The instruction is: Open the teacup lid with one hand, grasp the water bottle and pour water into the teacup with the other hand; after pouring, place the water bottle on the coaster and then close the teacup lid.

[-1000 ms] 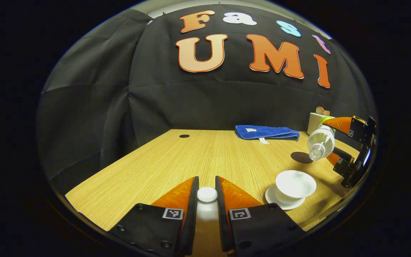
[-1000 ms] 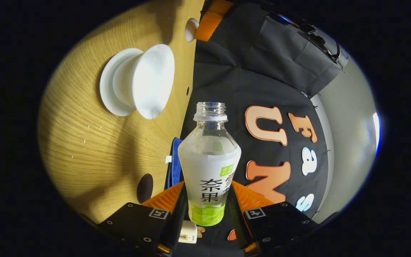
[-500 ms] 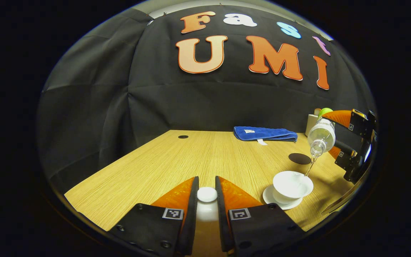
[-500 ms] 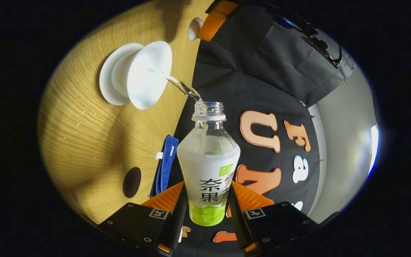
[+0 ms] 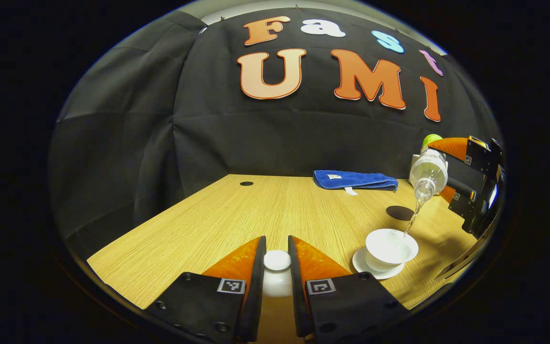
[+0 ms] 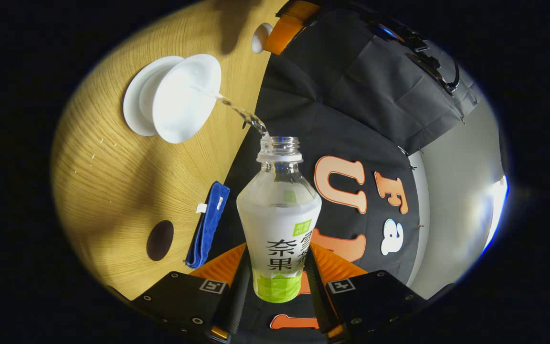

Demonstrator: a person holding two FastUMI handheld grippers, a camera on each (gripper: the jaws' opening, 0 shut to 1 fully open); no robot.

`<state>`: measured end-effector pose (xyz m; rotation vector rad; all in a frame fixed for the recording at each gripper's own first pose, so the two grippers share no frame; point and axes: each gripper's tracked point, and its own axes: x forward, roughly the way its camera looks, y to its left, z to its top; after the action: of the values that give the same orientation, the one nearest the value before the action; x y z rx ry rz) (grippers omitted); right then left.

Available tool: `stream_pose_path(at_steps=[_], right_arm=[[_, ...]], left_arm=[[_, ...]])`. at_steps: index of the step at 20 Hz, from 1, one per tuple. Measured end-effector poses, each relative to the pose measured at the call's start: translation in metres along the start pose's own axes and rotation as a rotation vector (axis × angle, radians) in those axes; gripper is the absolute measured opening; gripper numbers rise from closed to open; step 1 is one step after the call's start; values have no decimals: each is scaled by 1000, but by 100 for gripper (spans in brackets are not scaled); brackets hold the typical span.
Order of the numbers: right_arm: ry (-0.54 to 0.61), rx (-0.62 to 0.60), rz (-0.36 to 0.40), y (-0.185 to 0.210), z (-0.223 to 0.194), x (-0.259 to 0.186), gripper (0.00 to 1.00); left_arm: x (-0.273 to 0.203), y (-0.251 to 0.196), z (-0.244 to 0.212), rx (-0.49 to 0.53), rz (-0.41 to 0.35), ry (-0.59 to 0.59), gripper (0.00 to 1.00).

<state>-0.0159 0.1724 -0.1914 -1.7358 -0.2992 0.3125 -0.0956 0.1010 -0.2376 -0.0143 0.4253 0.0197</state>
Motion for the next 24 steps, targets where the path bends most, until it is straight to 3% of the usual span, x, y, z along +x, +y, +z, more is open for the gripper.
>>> stream_pose_path(at_steps=[6, 7, 10, 24], right_arm=[[-21, -62, -63, -2, 3, -2, 62], [-17, -83, -94, -4, 2, -2, 65], [-25, -149, -183, -1, 7, -5, 62], [-84, -251, -167, 8, 15, -13, 62]], left_arm=[[-2, 3, 1, -6, 5, -6, 33], [-2, 3, 2, -8, 6, -5, 31], [-2, 3, 2, -14, 12, -5, 33], [-4, 5, 0, -13, 15, 0, 32]])
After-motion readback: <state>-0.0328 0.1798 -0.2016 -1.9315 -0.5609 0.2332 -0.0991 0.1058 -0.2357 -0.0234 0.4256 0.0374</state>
